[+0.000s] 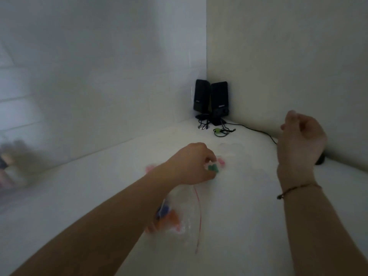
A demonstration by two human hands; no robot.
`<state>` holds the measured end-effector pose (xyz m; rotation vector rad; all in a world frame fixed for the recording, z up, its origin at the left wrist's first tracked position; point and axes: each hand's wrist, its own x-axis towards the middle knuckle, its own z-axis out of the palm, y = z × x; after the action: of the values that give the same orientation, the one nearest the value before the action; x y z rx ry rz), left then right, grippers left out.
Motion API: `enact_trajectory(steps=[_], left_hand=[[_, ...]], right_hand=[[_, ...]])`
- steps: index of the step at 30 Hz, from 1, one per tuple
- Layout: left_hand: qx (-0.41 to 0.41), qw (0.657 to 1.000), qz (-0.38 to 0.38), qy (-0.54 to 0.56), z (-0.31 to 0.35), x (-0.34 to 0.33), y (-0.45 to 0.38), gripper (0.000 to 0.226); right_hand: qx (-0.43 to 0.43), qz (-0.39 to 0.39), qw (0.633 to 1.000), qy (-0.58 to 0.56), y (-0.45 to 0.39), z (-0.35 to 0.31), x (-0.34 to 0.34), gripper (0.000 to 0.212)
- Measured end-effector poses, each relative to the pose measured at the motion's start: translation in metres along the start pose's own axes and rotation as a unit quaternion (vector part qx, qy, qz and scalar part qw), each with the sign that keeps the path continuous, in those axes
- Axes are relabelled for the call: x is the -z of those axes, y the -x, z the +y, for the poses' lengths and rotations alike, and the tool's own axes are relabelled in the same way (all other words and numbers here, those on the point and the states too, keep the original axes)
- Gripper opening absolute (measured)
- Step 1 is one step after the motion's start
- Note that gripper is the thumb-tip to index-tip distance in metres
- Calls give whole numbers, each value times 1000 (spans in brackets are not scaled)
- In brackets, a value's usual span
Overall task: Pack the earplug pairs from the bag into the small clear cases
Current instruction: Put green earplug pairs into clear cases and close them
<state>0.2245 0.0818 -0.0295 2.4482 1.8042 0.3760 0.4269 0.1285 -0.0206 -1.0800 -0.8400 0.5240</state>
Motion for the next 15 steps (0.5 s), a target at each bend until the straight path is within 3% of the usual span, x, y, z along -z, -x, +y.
enact_trajectory(steps=[5,11,15], left_hand=[[-17,1000,-3,-15,13,-16,-21,40],[-11,989,2,-150,25,-29,-30,40],[-88,985,38,-145,36,-30,-36,56]], right_hand=[[13,-5,1000,7,-3,5,-1,29],[1,9,1000,-1,-5,3,0,32],[-1,18,1000,-7,-6,2,2,31]])
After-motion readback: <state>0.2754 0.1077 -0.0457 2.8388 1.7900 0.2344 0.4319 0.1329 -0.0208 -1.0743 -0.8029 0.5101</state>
